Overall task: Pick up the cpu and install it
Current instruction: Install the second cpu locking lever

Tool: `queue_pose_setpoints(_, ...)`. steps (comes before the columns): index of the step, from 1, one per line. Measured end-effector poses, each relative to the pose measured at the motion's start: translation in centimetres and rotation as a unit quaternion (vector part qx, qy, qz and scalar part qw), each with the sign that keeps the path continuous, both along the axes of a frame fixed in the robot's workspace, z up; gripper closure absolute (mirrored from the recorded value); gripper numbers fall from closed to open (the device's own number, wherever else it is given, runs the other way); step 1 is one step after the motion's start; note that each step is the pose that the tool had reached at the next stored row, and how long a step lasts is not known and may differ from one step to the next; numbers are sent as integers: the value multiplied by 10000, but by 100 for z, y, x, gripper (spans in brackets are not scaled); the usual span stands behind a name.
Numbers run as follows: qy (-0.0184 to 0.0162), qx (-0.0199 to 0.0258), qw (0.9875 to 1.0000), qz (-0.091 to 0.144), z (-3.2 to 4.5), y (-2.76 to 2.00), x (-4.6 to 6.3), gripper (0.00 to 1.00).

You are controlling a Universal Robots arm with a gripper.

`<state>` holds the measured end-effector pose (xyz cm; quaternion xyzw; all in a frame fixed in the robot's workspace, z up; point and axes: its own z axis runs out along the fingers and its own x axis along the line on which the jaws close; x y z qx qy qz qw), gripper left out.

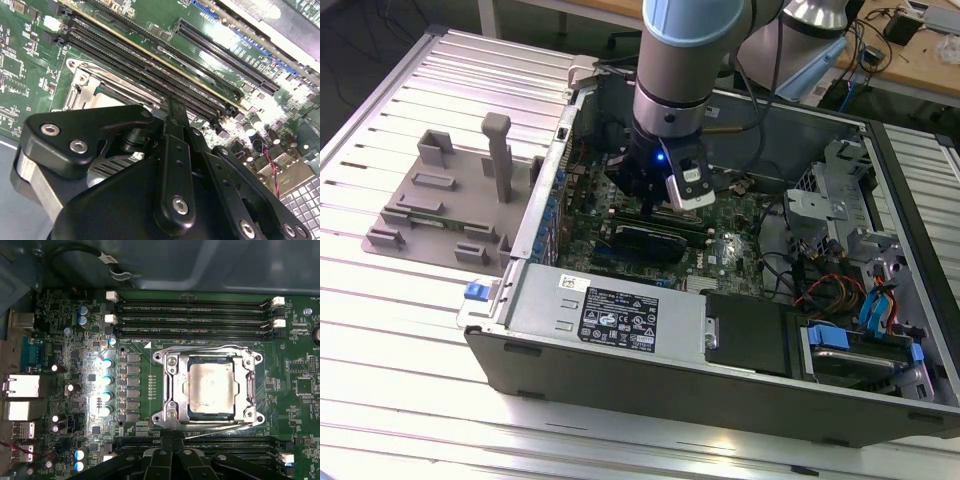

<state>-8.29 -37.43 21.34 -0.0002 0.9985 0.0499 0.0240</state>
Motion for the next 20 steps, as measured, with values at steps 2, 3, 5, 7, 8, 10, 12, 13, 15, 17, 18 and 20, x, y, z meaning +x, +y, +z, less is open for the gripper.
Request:
queue_pose_setpoints(2,-3,77,10000,0,-13,0,0,89)
queue_pose_setpoints(3,-5,107,9999,0,-20,0,-1,89)
queue_pose_setpoints(5,-8,157,9999,0,-32,1,-3,89)
queue_pose_setpoints(7,-10,193,9998,0,-42,0,-4,89)
queue_pose_setpoints(8,-12,204,9998,0,-46,1,-5,89)
queue_pose_setpoints(10,-14,228,9997,0,-55,0,-8,89)
queue_pose_setpoints(12,-14,231,9997,0,-55,0,-8,89)
queue_pose_setpoints(13,-14,232,9997,1,-55,-11,-8,89)
queue_pose_setpoints(15,-13,232,9997,0,-55,-73,-8,89)
queue_pose_setpoints(17,-13,232,9997,0,-55,-98,-8,89)
queue_pose_setpoints(18,-13,232,9997,0,-55,-106,-8,89)
queue_pose_setpoints(20,-14,233,9997,-1,-55,-118,-9,89)
